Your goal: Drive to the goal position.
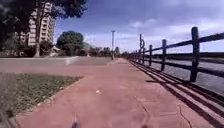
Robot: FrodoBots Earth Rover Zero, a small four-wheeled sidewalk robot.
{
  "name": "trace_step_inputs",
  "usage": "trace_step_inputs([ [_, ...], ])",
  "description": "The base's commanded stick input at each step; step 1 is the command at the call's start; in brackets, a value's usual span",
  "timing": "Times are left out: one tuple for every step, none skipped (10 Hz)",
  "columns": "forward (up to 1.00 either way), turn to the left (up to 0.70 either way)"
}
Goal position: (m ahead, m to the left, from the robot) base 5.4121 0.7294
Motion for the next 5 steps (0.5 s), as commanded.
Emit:
trace_step_inputs([
  [0.70,0.33],
  [0.70,0.23],
  [0.70,0.16],
  [0.70,0.12],
  [0.70,0.00],
])
